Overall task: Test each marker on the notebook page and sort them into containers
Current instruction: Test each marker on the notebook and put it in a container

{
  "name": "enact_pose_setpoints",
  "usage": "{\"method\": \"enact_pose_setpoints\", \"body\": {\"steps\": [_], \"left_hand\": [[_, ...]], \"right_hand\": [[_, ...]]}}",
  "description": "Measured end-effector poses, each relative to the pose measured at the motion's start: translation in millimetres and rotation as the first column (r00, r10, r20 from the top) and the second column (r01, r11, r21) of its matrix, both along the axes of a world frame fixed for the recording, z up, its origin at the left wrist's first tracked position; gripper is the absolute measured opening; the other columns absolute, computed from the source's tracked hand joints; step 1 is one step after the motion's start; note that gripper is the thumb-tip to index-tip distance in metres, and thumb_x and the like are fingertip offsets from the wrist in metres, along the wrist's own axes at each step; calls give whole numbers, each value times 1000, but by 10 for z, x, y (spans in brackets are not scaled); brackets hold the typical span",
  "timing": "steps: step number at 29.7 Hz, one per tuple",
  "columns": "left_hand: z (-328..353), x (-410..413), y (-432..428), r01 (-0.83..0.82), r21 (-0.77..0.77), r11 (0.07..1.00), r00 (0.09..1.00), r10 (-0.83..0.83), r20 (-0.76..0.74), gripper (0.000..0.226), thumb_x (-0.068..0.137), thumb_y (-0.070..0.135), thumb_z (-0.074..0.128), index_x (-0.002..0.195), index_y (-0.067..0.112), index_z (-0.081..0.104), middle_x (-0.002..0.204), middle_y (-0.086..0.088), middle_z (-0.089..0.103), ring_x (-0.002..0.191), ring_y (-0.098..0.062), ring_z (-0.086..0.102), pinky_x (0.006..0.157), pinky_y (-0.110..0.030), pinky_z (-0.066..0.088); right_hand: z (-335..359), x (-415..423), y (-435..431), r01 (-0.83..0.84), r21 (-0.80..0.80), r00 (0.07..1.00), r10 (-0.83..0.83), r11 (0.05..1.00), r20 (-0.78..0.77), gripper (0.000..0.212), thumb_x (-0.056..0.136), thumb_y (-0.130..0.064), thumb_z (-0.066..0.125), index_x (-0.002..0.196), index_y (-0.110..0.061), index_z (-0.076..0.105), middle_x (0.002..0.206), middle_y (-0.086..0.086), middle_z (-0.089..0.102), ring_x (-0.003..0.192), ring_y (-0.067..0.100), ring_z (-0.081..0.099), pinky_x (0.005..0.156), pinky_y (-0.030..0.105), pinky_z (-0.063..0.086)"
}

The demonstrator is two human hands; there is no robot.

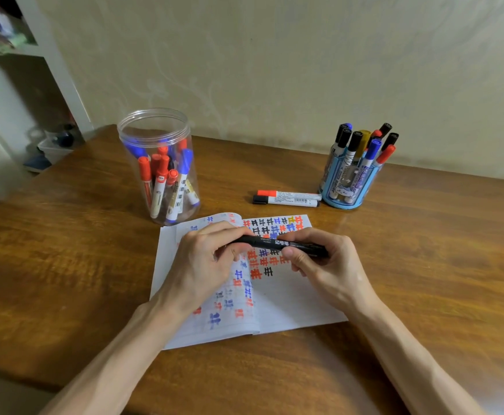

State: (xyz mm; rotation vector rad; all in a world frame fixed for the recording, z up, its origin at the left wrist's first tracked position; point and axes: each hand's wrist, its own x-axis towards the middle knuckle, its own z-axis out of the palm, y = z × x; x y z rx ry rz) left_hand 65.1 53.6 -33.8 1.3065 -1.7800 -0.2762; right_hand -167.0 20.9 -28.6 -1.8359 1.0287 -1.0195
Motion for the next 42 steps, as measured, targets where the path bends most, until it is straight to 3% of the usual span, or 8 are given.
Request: {"method": "enact_pose_setpoints", "body": {"steps": [6,10,14,20,28,33,38,42], "left_hand": [[64,59,-1,44,57,997,999,-44,-9,31,89,29,67,118,22,74,116,17,69,113,10,60,89,-8,51],[179,118,-38,77,178,981,965,-29,-259,22,90,32,70,111,26,72,108,16,73,111,-6,67,87,-20,58],[401,107,-39,97,135,986,905,-31,-424,15,93,21,72,107,18,72,99,11,74,103,-12,70,82,-24,58],[1115,333,-78,62,-37,997,826,-72,-559,30,93,12,70,123,15,71,112,1,76,107,-14,72,91,-24,56],[1828,947,-366,-198,-400,895,875,-23,-484,24,98,3,66,121,4,58,108,-14,73,97,-24,74,92,-35,59],[1544,1097,-608,-273,-362,891,921,134,-365,22,97,6,68,118,8,61,109,-6,73,96,-14,75,89,-36,61],[1432,1202,-655,-336,-388,858,893,160,-421,21,98,9,67,118,10,60,111,-6,73,97,-14,76,87,-34,61],[1379,1231,-704,-358,-368,858,899,210,-385,20,97,9,68,115,10,61,113,-4,72,101,-11,74,86,-28,61]], "right_hand": [[5,6,-25,-28,15,1000,28,999,-9,17,91,-25,78,107,-20,78,92,-17,78,81,6,74,71,17,55],[31,93,-73,-20,0,1000,20,1000,-17,18,95,-27,76,113,-24,79,103,-13,79,97,10,75,79,26,60],[101,239,-95,-30,-46,999,29,998,-14,23,96,-29,75,119,-23,78,109,-15,79,101,8,74,85,30,62],[260,508,-232,-114,-45,971,102,992,-214,57,89,-68,64,139,-41,62,126,-23,70,118,-7,63,98,25,53],[210,751,-297,-23,-83,997,16,996,-80,26,96,-34,74,121,-40,72,108,-23,75,104,-4,70,88,26,60],[126,735,-331,-11,-77,997,5,997,-70,23,96,-33,74,118,-37,74,106,-25,75,102,-3,70,83,23,61],[74,669,-358,8,-63,996,-13,998,-84,19,96,-22,75,111,-34,77,103,-32,74,99,-4,71,80,14,57],[18,676,-379,6,-26,997,-8,1000,-78,18,96,-22,74,109,-34,77,103,-28,76,97,-2,72,81,19,59]]}}
